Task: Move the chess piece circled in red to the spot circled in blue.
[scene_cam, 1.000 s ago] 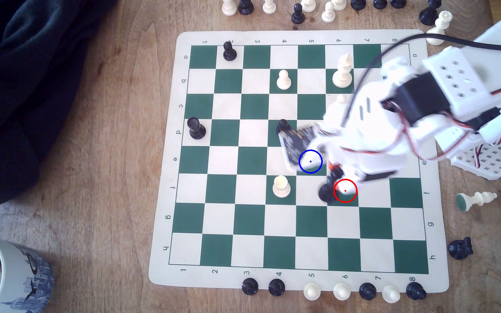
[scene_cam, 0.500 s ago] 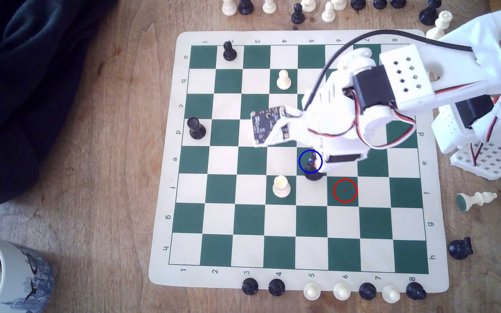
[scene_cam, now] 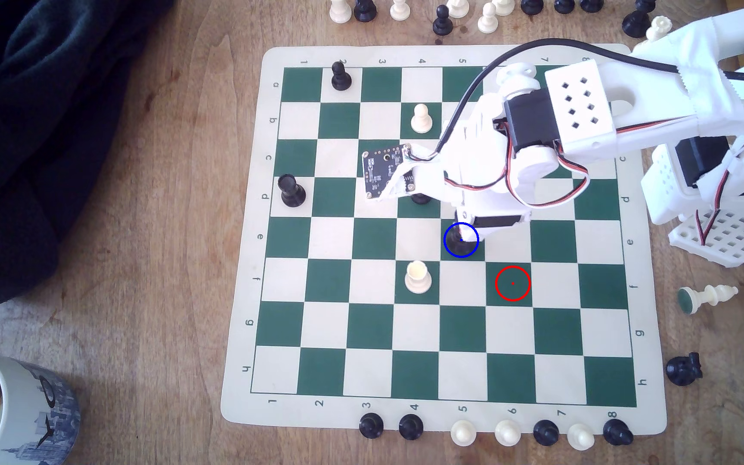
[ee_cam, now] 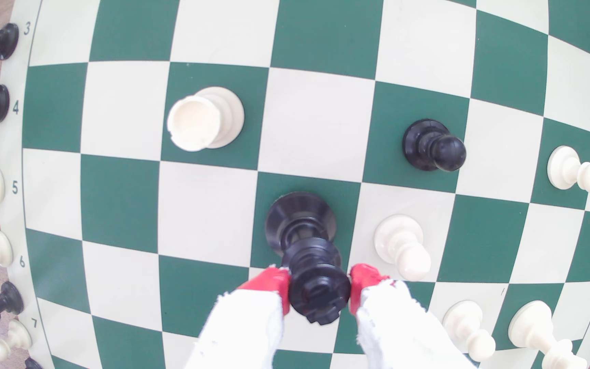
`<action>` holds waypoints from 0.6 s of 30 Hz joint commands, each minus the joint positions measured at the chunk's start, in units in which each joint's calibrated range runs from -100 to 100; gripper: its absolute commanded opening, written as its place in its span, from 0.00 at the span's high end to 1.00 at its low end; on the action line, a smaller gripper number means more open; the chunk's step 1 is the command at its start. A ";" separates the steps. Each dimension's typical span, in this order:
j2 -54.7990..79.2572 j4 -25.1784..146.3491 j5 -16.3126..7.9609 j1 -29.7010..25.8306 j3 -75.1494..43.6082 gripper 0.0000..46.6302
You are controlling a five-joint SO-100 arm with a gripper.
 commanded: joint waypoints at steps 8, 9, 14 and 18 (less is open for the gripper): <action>1.45 -0.51 0.20 0.41 -3.21 0.93; 1.53 -0.51 0.20 0.41 -3.12 0.93; 1.79 -0.60 0.44 0.41 -3.30 0.71; 0.26 -0.27 0.54 0.34 -3.03 0.53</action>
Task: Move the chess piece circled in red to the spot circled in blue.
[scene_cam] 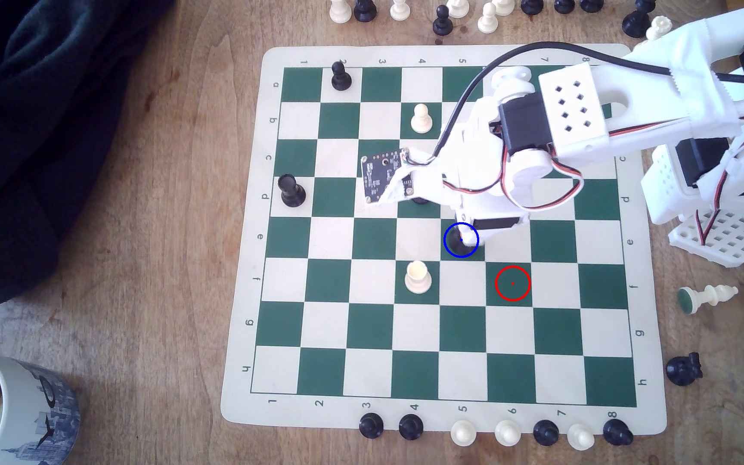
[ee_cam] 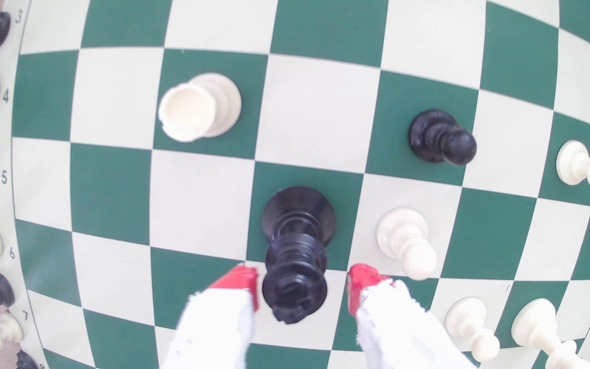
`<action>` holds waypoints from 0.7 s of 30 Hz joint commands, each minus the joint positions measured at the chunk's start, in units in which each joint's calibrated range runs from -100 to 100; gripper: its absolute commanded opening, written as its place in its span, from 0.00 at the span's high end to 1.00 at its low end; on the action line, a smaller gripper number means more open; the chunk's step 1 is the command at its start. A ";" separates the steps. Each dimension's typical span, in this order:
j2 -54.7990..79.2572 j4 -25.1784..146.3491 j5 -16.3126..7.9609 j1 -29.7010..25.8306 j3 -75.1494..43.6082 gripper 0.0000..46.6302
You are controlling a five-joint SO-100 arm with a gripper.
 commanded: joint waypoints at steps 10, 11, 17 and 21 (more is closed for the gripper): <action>-17.37 5.22 0.15 0.81 3.68 0.47; -19.58 5.55 0.15 1.20 4.77 0.46; -39.53 6.86 0.39 3.78 15.74 0.43; -48.35 6.12 0.29 4.95 22.18 0.49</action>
